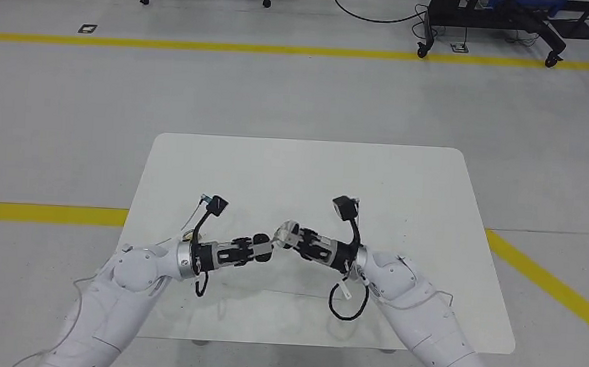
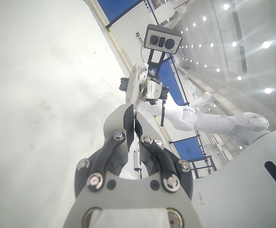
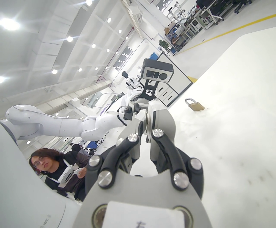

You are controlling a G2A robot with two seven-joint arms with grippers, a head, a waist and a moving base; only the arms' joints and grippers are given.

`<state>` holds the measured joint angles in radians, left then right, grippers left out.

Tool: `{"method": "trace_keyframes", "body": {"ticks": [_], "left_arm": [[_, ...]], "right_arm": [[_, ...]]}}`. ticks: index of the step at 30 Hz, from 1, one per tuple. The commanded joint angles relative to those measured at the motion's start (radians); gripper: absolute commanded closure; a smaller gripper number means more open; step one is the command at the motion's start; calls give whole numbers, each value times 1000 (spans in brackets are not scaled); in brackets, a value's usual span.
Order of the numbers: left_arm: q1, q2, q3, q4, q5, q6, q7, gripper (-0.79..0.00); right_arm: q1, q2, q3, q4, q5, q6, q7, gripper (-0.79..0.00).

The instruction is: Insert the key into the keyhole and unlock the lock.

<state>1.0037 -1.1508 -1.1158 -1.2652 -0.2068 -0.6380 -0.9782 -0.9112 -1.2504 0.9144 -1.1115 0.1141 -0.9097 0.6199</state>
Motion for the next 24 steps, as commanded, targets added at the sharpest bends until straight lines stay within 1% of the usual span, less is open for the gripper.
{"method": "trace_keyframes", "body": {"ticks": [1, 3, 11, 14, 17, 19, 20, 22, 23, 24], "left_arm": [[0, 2, 0, -1, 7, -5, -6, 0], [-2, 5, -1, -4, 28, -9, -15, 0], [9, 19, -22, -30, 70, -21, -41, 0], [16, 23, -27, -38, 71, -16, -38, 0], [19, 25, -26, -43, 75, -16, -36, 0], [20, 26, -22, -45, 78, -18, -35, 0], [19, 26, -21, -45, 80, -18, -34, 0], [17, 27, -17, -46, 83, -19, -36, 0], [16, 28, -15, -46, 85, -18, -38, 0], [15, 28, -13, -47, 88, -18, -41, 0]], "right_arm": [[-2, 2, 3, -2, 5, 10, 12, -215], [-3, 4, 8, -6, 1, 18, 16, -256], [-11, 8, 6, -21, 10, 46, 63, -234], [-9, 9, 2, -22, 8, 66, 87, -271], [-8, 9, -3, -25, 6, 78, 102, -268], [-8, 9, -6, -27, 5, 85, 109, -256], [-7, 9, -7, -27, 5, 87, 112, -234], [-6, 9, -8, -27, 8, 92, 118, -163], [-6, 9, -8, -27, 10, 93, 119, -114], [-6, 9, -8, -27, 10, 93, 120, -95]]}}
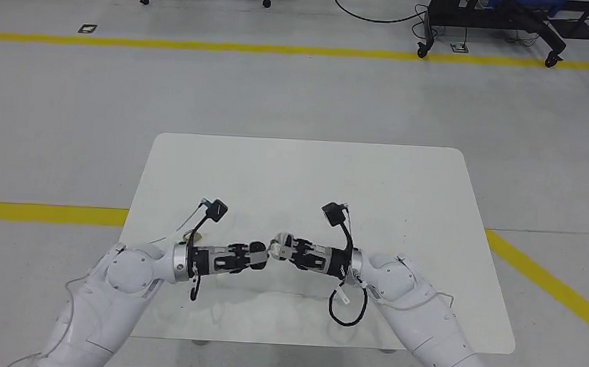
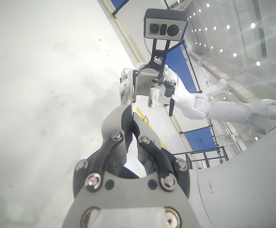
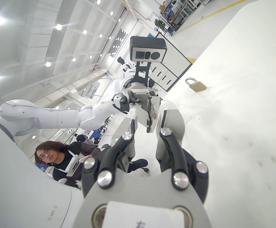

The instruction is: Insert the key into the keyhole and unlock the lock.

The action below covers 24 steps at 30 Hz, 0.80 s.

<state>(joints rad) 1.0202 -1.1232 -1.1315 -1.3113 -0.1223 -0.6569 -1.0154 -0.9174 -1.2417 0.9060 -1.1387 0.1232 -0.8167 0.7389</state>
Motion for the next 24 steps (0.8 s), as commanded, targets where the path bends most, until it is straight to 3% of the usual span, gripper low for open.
{"method": "trace_keyframes", "body": {"ticks": [1, 4, 24], "left_arm": [[-3, 1, 6, -2, 6, 1, -5, 0], [-4, 1, 13, -2, 9, 3, -3, 0], [1, 18, -8, 0, -12, 13, 14, 0]], "right_arm": [[1, 0, 0, 1, 1, 1, 3, -86], [2, 0, -1, 2, 2, 3, 7, 0], [-3, 8, 4, -8, -3, 28, 66, 0]]}}
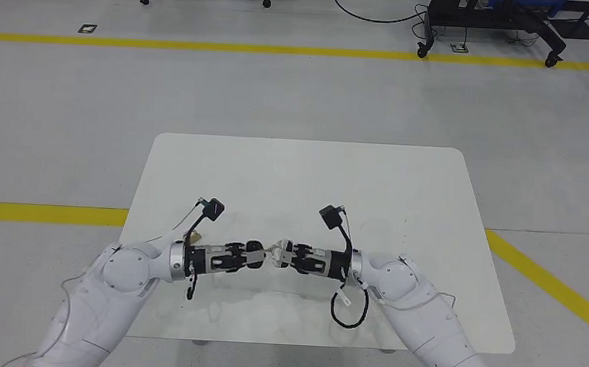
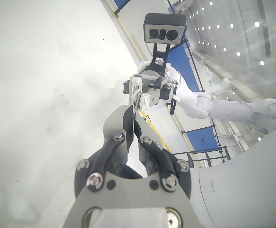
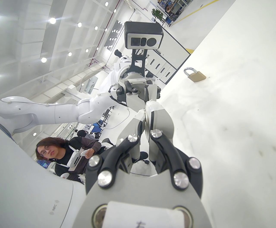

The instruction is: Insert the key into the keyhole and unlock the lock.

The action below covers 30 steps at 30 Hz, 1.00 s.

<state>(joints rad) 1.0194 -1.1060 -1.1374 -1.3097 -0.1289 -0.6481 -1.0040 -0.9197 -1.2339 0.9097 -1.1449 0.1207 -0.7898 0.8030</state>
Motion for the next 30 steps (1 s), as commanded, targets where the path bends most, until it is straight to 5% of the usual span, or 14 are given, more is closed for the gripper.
{"method": "trace_keyframes", "body": {"ticks": [1, 3, 5, 7, 10, 18, 21, 24, 26, 30], "left_arm": [[3, 2, -2, -3, -8, 5, 1, -120], [4, 3, -3, -4, -16, 4, 0, -299], [5, 4, -2, -5, -30, 0, -5, -329], [4, 5, -1, -3, -35, -2, -8, -256], [3, 6, 1, 0, -43, -7, -10, 0], [5, 8, 2, 8, -62, -27, -1, 0], [7, 9, 0, 14, -85, -41, 7, -154], [8, 10, -1, 17, -92, -50, 9, -111], [8, 11, 0, 17, -93, -51, 9, 0], [6, 12, 5, 17, -91, -50, 10, 0]], "right_arm": [[-1, 1, 0, -4, -1, 1, 2, 0], [-3, 1, 0, -6, 0, 1, 2, 0], [-3, 1, -1, -7, -2, 4, 3, 0], [-3, 1, -1, -7, -2, 5, 3, 0], [-3, 1, 0, -7, 1, 4, 0, 0], [-1, 1, 0, -4, 2, 4, 0, 0], [-1, 1, 0, -3, 3, 4, 0, 0], [0, 1, -1, -2, 4, 7, 1, 0], [0, 1, -3, -2, 3, 10, 3, 0], [1, 0, -5, -1, 3, 9, 2, 0]]}}
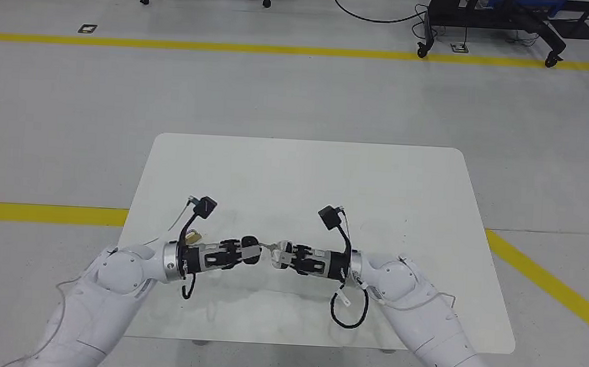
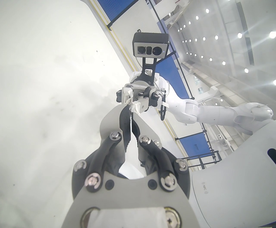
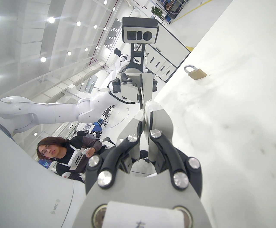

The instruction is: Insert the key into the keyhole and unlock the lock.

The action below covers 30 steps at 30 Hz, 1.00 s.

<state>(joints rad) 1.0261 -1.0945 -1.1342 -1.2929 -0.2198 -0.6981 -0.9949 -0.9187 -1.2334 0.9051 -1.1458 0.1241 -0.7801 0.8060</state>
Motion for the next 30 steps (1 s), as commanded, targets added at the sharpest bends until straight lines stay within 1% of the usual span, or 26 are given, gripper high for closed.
{"method": "trace_keyframes", "body": {"ticks": [1, 5, 6, 7, 9, 10, 11, 18, 19, 20, 22, 23, 24, 25, 27, 29, 30], "left_arm": [[-1, 0, 2, 1, 1, 1, 2, 0], [-3, 1, 6, 2, -2, -1, 0, 0], [-4, 2, 6, 2, -2, -1, 0, -108], [-4, 2, 7, 2, -4, -2, 0, -246], [-4, 2, 8, 4, -8, -4, 2, -394], [-4, 2, 9, 5, -8, -4, 2, -662], [-4, 3, 9, 6, -9, -5, 3, -785], [-4, 5, 9, 8, -19, -10, 6, -785], [-4, 5, 9, 8, -20, -11, 6, -773], [-4, 6, 8, 9, -22, -10, 7, -708], [-5, 6, 9, 10, -24, -10, 7, -643], [-5, 6, 10, 9, -26, -10, 8, -536], [-5, 6, 10, 9, -28, -11, 8, -477], [-5, 7, 11, 8, -29, -12, 6, -388], [-7, 6, 18, 4, -35, -12, 1, -348], [-9, 5, 23, 1, -31, -11, 0, -280], [-10, 5, 27, -1, -29, -9, 1, -234]], "right_arm": [[0, 0, 1, 0, -2, -2, -1, 0], [-2, 1, 3, -2, -2, -6, -2, 0], [-3, 1, 3, -3, -1, -6, -2, 0], [-3, 2, 4, -4, -1, -6, -2, 0], [-4, 2, 4, -5, -1, -7, -4, 0], [-5, 2, 4, -6, -1, -8, -3, 0], [-5, 2, 5, -6, -2, -8, -3, 0], [-8, 4, 8, -10, -5, -7, -5, 0], [-8, 4, 8, -11, -5, -7, -5, 0], [-9, 4, 7, -12, -6, -5, -3, 0], [-9, 4, 5, -14, -7, -1, 0, 0], [-9, 4, 4, -14, -8, 1, 2, 0], [-9, 4, 3, -14, -9, 3, 3, 0], [-8, 4, 1, -14, -8, 6, 5, 0], [-6, 2, -4, -14, -9, 11, 7, 0], [-4, 1, -9, -12, -10, 15, 9, 0], [-2, 0, -12, -10, -9, 19, 10, 0]]}}
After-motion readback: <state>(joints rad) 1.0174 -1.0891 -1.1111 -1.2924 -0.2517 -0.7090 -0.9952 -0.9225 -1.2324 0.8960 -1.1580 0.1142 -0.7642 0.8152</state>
